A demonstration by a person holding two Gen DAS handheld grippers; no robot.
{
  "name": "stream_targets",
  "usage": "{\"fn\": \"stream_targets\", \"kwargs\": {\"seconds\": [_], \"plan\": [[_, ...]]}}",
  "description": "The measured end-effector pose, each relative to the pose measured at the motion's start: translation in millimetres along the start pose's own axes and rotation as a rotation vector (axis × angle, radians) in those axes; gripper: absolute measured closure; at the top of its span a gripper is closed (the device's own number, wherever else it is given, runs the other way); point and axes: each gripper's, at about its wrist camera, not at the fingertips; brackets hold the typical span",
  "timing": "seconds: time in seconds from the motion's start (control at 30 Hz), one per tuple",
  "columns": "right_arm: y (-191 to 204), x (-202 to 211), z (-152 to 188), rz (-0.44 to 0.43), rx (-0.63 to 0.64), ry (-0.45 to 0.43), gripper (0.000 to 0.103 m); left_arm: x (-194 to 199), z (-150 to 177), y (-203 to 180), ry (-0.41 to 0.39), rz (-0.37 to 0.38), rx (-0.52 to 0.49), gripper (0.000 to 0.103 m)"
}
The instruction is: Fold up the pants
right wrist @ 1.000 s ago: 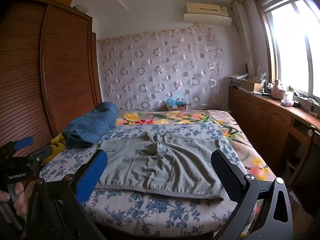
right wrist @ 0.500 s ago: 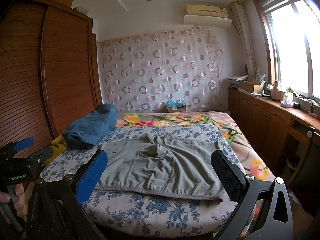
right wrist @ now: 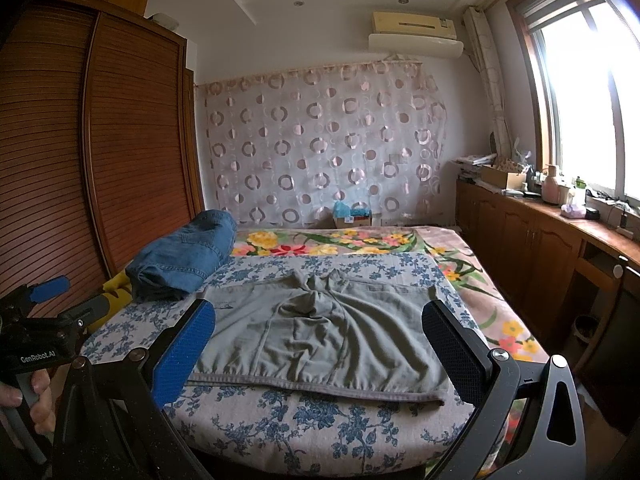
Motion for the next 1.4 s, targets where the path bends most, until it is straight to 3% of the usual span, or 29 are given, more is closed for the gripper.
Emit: {"fn": "stream_targets", "kwargs": {"seconds": [0.2, 0.37, 1.4], "plan": [[0, 0, 0, -0.001, -0.002, 0.000, 0.000, 2, -1, -3, -0.003, 0.002, -0.001, 0.000], [1, -1, 0, 0.000, -0.004, 0.000, 0.000, 20, -21, -7, -0.012, 0.007, -0.001, 0.000], [2, 0, 0, -0.005, -0.008, -0.002, 0.000, 21, -21, -7, -0.018, 0.008, 0.003, 0.000]]}}
Point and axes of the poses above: each gripper's, at about its wrist camera, not at the fingertips, and x roughly against the way its jaws point, y to its left, z to its underside, and after that the axes turned 6 degrees about -z, right-handed
